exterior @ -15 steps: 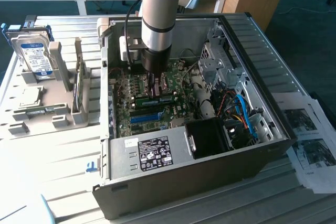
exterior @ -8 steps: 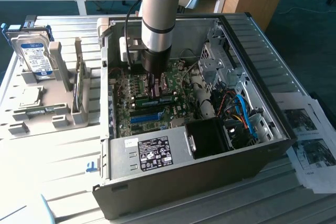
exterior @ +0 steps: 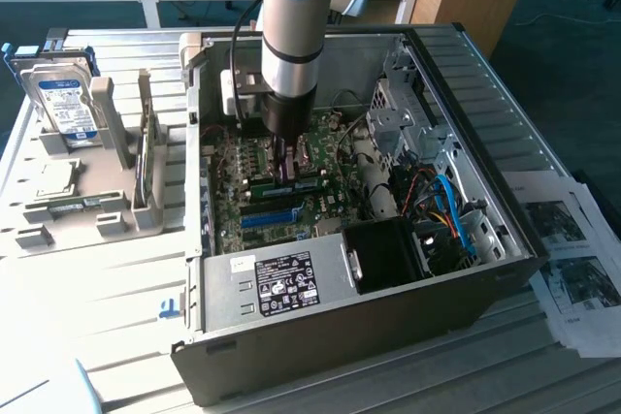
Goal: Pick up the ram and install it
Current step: 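Press down the ram until it locks into place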
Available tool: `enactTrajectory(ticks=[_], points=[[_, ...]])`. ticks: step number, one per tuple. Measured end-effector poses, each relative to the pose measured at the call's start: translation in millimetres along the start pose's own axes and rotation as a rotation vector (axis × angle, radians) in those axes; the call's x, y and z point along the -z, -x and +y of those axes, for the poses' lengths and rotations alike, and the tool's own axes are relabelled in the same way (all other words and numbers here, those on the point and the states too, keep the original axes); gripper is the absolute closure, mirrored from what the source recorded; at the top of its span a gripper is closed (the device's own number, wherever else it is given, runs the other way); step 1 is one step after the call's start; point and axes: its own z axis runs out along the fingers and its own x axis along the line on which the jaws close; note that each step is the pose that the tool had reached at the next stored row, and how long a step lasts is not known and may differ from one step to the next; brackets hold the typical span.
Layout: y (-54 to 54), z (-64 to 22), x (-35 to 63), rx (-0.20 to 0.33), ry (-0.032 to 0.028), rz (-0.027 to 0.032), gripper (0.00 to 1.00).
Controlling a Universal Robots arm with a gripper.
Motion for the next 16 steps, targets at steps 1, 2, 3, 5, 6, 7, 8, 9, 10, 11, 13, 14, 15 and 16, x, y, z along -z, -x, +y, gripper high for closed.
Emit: enactTrajectory(ticks=[1,2,3,5,6,7,8,9,10,11,13,14,15,16], points=[[0.0,0.0,0.0,0.0,-0.0001,0.0,0.9],[0.0,0.0,-0.1,0.0,-0.0002,0.0,0.9],[-0.1,0.0,-0.1,0.0,-0.0001,0.0001,0.9],[0.0,-0.1,-0.1,0.0,-0.0002,0.0,0.9],[0.0,-0.1,-0.1,0.0,-0.0003,0.0,0.9],[0.0,-0.1,-0.1,0.0,-0.0002,0.0,0.9],[0.0,-0.1,-0.1,0.0,-0.0002,0.0,0.9],[0.0,-0.1,-0.1,0.0,-0.0002,0.0,0.9],[0.0,-0.1,-0.1,0.0,-0.0002,0.0,0.9],[0.0,-0.1,-0.1,0.0,-0.0002,0.0001,0.9],[0.0,-0.1,0.2,0.0,-0.0003,-0.0002,0.9],[0.1,-0.2,0.5,0.0,-0.0008,-0.0008,0.9],[0.2,-0.3,1.1,0.0,-0.0015,-0.0013,0.9],[0.2,-0.2,2.4,0.0,-0.0008,-0.0008,0.9]])
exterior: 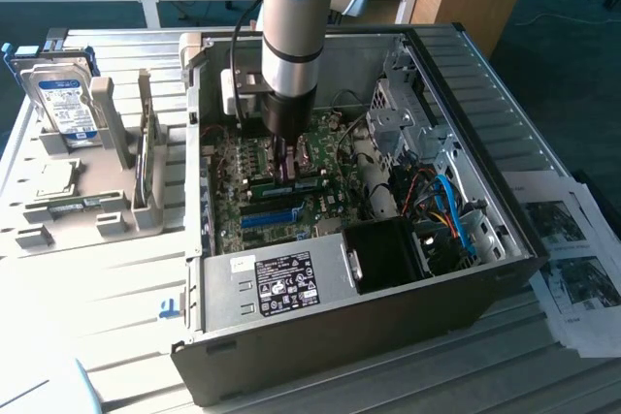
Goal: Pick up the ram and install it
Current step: 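Press down the ram until it locks into place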
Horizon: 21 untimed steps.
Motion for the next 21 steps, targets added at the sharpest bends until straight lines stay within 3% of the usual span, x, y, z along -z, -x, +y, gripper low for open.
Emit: enactTrajectory(ticks=[9,12,21], points=[[0.7,0.4,11.8,0.0,0.0006,0.0008,0.9],[1.9,0.8,28.6,0.0,0.0006,0.0007,0.9],[2.5,0.9,37.8,0.0,0.0006,0.0008,0.9]])
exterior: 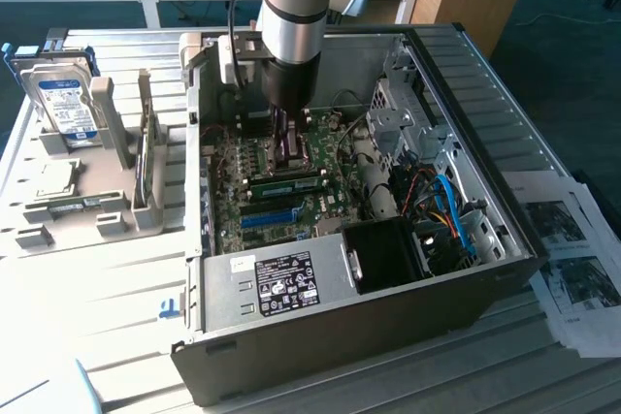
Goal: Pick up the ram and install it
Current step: 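Press down the ram until it locks into place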
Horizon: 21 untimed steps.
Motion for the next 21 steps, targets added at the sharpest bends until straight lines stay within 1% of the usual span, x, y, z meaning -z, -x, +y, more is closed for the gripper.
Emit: enactTrajectory(ticks=[3,11,17,21], points=[[0.2,0.0,1.9,0.0,0.0,-0.0001,0.9],[0.1,-1.1,2.1,0.0,0.0002,0.0002,0.9],[0.2,-6.6,2.2,0.0,0.0001,0.0001,0.9],[0.3,-12.0,2.3,0.0,0.0004,0.0001,0.9]])
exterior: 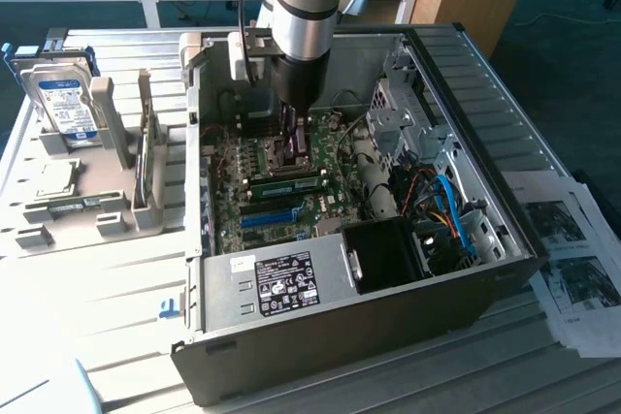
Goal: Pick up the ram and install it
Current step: 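Press down the ram until it locks into place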
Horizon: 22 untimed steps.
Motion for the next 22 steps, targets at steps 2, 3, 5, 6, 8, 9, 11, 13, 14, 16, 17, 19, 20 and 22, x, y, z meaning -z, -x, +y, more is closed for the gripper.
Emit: enactTrajectory(ticks=[2,3,5,6,8,9,11,13,14,16,17,19,20,22], points=[[0.0,-2.6,0.0,0.0,0.0002,0.0,0.9],[0.1,-4.0,0.1,0.0,0.0003,0.0,0.9],[0.1,-6.7,0.1,0.0,0.0004,0.0,0.9],[0.1,-7.9,0.1,0.0,0.0005,0.0001,0.9],[0.1,-9.4,0.2,0.0,0.0005,0.0001,0.9],[0.1,-9.4,0.2,0.0,0.0005,0.0001,0.9],[0.1,-9.4,0.2,0.0,0.0005,0.0001,0.9],[0.1,-9.4,0.2,0.0,0.0005,0.0001,0.9],[0.1,-9.4,0.2,0.0,0.0005,0.0001,0.9],[0.2,-9.4,0.4,0.0,0.0005,0.0,0.9],[0.2,-9.4,1.0,0.0,0.0005,0.0002,0.9],[0.3,-9.4,2.3,0.0,0.0005,0.0001,0.9],[0.3,-9.4,3.0,0.0,0.0005,0.0001,0.9],[0.5,-9.3,5.0,0.0,0.0005,0.0001,0.9]])
